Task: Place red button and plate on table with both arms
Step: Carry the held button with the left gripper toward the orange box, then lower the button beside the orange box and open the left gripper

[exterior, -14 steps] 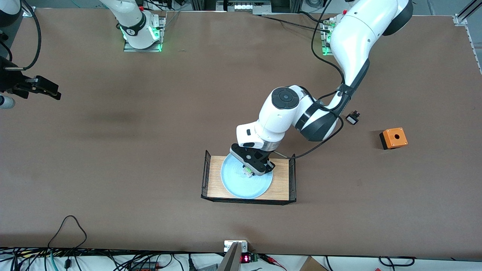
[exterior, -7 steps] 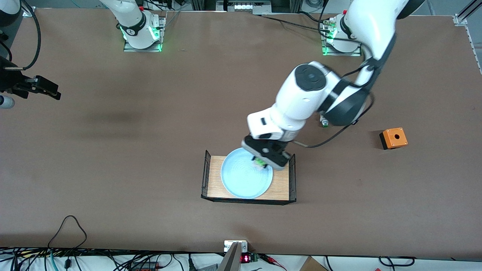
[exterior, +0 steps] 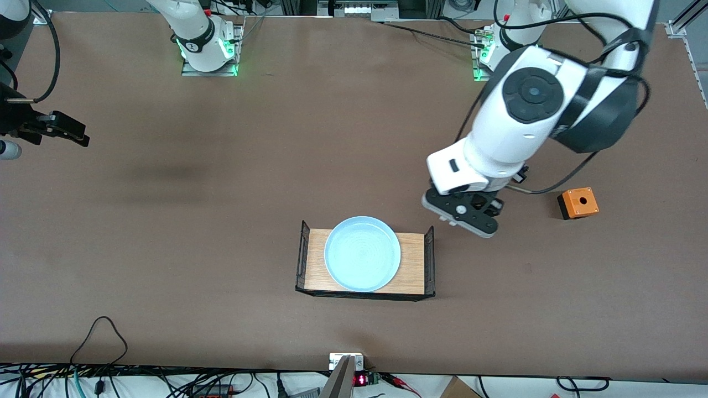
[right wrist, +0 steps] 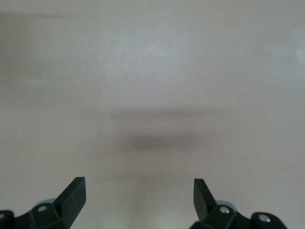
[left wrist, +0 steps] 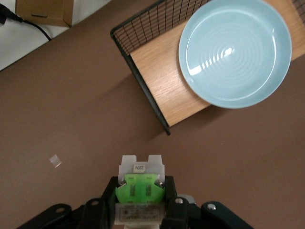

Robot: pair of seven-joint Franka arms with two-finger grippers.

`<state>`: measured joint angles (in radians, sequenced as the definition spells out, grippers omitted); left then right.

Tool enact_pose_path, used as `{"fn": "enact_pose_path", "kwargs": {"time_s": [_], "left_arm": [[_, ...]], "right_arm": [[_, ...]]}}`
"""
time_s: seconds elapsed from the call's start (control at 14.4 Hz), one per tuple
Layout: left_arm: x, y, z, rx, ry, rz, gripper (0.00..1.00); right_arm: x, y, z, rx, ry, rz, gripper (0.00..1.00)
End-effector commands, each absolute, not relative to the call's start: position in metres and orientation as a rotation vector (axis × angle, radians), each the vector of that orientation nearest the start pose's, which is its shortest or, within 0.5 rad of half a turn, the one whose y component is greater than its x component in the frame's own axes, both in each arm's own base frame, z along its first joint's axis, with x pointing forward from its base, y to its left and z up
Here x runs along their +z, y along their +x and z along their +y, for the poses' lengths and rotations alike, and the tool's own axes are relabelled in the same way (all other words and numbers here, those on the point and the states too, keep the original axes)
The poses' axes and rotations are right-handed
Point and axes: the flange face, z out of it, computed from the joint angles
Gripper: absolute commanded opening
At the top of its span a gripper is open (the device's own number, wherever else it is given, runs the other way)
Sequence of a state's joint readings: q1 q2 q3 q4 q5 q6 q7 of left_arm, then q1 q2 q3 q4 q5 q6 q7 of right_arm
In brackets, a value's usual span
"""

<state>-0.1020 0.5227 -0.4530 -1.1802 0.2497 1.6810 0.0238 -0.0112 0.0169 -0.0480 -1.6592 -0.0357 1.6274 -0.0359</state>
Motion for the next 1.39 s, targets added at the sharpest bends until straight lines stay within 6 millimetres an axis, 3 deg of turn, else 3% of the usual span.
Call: {"fn": "enact_pose_path", "kwargs": {"time_s": [0.0,0.07,0.35,0.56,0.9,1.11,1.32], "left_arm": [[0.501,0.647,-0.223,0.130,-2.939,1.064,0.32],[0.486,0.649,-0.205,0.198,-2.886,1.206,0.32],[0.422,0.656,-0.132,0.360,-2.788,1.486,0.32],[0.351,0.652,-0.078,0.337,-2.760,1.603,0.32],[0.262,0.630,-0.038,0.131,-2.740,1.673,0.32],[0.227,0.627,-0.023,0.053,-2.726,1.663,0.32],[0.205,0.621,-0.010,0.031,-2.761,1.640,0.35]], "right_arm": [[0.585,0.557,-0.037,0.067,-3.157,0.039,1.00],[0.585,0.557,-0.038,0.062,-3.157,0.041,1.00],[0.587,0.558,-0.035,0.050,-3.158,0.037,1.00],[0.590,0.558,-0.033,0.052,-3.157,0.030,1.00],[0.587,0.561,-0.035,0.062,-3.160,0.015,1.00],[0.579,0.563,-0.036,0.088,-3.157,0.032,1.00],[0.574,0.562,-0.015,0.130,-3.134,0.074,1.00]]}}
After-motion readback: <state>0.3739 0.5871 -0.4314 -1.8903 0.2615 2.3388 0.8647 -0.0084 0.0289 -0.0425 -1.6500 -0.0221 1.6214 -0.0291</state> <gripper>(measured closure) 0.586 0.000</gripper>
